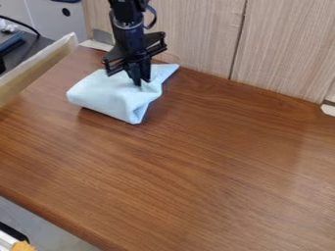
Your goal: Fold the cloth from bottom left to top right
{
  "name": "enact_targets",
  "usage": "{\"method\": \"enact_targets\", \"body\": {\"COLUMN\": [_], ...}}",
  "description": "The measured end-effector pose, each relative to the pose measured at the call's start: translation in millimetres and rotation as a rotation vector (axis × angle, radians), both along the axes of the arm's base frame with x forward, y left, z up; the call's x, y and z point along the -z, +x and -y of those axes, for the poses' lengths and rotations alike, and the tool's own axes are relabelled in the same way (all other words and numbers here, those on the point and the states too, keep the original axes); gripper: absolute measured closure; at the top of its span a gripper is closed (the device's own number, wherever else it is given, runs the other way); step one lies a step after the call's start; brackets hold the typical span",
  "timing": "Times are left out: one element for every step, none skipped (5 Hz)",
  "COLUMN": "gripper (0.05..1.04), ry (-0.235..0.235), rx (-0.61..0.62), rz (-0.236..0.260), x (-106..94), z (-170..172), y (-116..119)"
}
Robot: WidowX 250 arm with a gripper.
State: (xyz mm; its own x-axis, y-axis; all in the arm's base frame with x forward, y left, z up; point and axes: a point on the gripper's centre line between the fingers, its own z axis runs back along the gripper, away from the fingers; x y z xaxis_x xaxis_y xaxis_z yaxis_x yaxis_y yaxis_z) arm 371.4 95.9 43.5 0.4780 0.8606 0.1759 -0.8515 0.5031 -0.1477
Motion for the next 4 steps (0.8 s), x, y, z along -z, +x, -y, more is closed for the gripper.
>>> {"method": "enact_targets", "body": {"gripper": [0.998,0.998,0.969,0.786], "ry": [0.011,0.010,0.014,0.004], "rx": [-0.019,-0.026,-0.024,-0.016], "rz": [-0.027,-0.040,-0.043,-0.056], "x": [18.5,27.5,27.9,29.4], "z": [-4.0,-4.1,-3.4,-1.4], "y": [7.0,12.0,11.5,8.5]}}
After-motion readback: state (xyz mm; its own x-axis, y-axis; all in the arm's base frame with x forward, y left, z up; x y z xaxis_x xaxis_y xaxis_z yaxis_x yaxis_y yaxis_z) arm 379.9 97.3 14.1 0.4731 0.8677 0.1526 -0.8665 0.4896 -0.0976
